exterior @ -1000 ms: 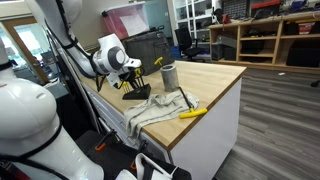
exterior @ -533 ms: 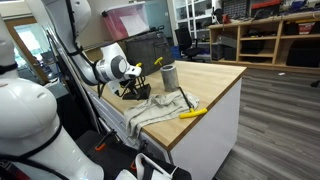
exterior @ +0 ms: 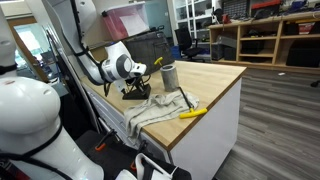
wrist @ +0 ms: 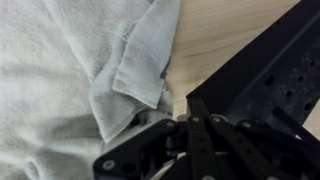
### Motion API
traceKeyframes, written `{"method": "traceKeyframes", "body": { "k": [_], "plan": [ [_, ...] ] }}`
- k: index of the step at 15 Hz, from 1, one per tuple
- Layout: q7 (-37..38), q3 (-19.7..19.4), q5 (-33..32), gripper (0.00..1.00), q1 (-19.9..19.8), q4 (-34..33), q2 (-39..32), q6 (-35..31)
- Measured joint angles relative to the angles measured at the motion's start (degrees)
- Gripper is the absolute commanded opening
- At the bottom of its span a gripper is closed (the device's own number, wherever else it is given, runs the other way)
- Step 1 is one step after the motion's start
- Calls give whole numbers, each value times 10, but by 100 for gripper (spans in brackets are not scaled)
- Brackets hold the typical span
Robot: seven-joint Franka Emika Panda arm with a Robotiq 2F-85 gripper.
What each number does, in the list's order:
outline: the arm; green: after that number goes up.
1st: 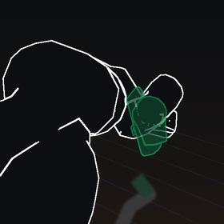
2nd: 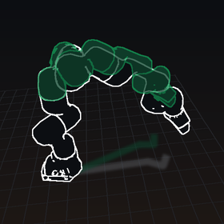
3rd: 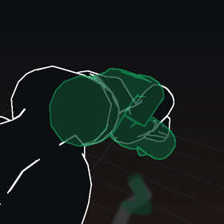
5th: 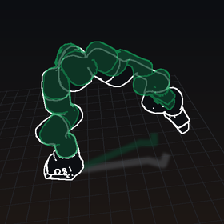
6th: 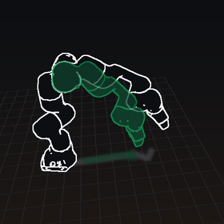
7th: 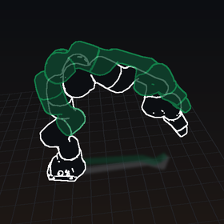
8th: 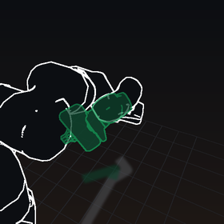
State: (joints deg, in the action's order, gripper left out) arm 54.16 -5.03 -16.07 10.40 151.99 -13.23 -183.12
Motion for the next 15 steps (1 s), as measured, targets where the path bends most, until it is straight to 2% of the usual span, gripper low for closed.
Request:
{"method": "traceKeyframes", "body": {
  "k": [8,15],
  "plan": [
    [0,-11,3,0,68,-26,-19,-3],
    [0,17,26,0,47,-41,-25,27]
  ]
}}
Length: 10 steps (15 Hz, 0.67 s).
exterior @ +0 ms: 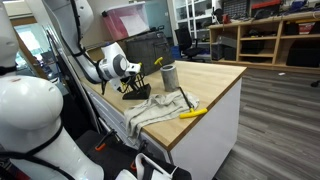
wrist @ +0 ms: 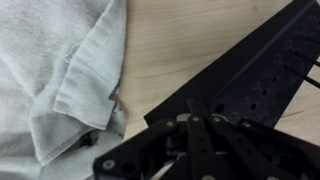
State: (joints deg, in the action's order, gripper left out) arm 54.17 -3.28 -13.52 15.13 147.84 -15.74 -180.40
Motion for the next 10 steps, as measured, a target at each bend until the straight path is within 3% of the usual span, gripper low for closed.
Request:
{"method": "traceKeyframes", "body": {
  "k": [7,10],
  "plan": [
    [0,26,8,0,-35,-2,-4,58],
    [3,-8,-2,0,-23,-6,-8,61]
  ]
}}
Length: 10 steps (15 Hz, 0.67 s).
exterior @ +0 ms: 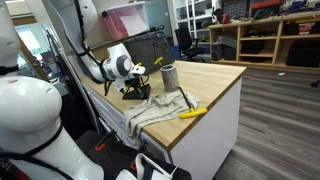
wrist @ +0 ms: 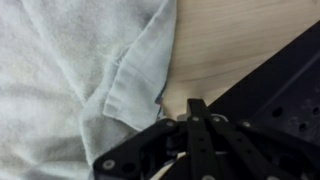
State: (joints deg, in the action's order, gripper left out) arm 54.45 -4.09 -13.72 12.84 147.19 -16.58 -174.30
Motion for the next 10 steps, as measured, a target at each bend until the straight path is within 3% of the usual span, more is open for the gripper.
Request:
{"method": "traceKeyframes", "body": {
  "k": [5,10],
  "plan": [
    [31,-94,-40,0,62,-48,-20,-9],
    [39,-105,-36,0,97,-65,-36,-7]
  ]
}}
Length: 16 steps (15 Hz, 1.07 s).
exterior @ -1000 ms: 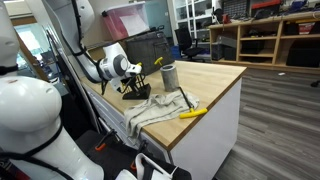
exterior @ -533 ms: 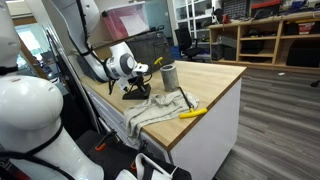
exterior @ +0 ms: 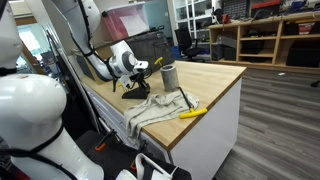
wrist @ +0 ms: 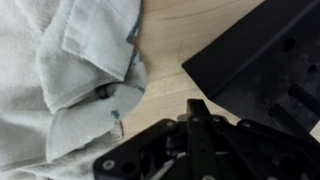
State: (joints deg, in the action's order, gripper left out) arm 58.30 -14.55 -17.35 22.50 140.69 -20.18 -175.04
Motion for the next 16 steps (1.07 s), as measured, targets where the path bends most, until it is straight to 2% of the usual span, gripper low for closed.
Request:
{"method": "traceKeyframes", "body": {
  "k": [2,7,12,16],
  "plan": [
    [10,-3,1,0,9,1,-3,2],
    [38,-43,-1,0,50,12,-2,3],
    [40,-47,-1,0,72,52,9,1],
    [40,-59,-10,0,101,74,14,-48]
  ]
}}
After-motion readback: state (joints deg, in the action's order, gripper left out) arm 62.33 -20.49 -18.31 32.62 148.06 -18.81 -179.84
